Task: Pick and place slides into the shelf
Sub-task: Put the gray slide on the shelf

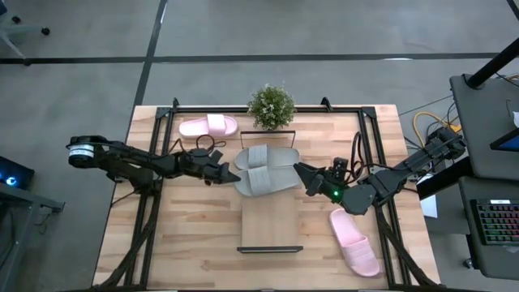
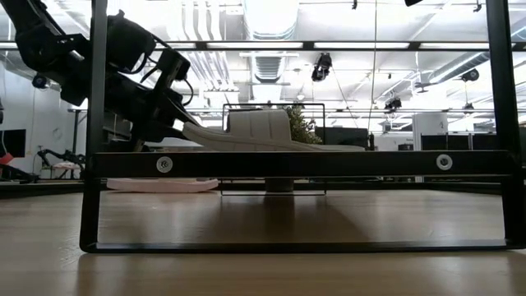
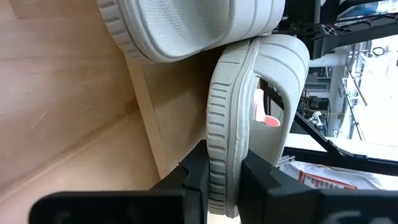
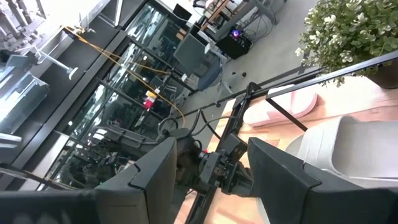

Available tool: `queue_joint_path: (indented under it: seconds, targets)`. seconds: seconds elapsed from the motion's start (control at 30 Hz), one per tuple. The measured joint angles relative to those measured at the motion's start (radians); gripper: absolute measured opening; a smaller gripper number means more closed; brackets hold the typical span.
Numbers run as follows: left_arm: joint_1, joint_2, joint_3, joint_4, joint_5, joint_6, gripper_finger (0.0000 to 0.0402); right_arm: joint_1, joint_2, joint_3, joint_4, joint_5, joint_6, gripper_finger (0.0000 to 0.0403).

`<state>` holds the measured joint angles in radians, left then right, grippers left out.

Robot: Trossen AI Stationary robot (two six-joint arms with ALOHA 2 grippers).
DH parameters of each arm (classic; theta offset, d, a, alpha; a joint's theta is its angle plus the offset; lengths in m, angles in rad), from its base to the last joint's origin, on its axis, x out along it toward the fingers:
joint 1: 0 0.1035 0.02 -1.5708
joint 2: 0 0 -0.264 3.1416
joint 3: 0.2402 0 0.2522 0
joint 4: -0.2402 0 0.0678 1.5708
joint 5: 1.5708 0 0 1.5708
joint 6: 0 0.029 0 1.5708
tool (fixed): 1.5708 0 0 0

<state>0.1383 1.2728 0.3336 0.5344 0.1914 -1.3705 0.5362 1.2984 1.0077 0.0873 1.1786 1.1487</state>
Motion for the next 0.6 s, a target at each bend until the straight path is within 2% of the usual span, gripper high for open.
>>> queue_joint_path:
  seconds: [0.6]
  targets:
    - [0.026,0.0,0.0,0.002,0.009,0.043,0.0047,0.0,0.0,0.0,0.0,0.0,0.0,0.0189]
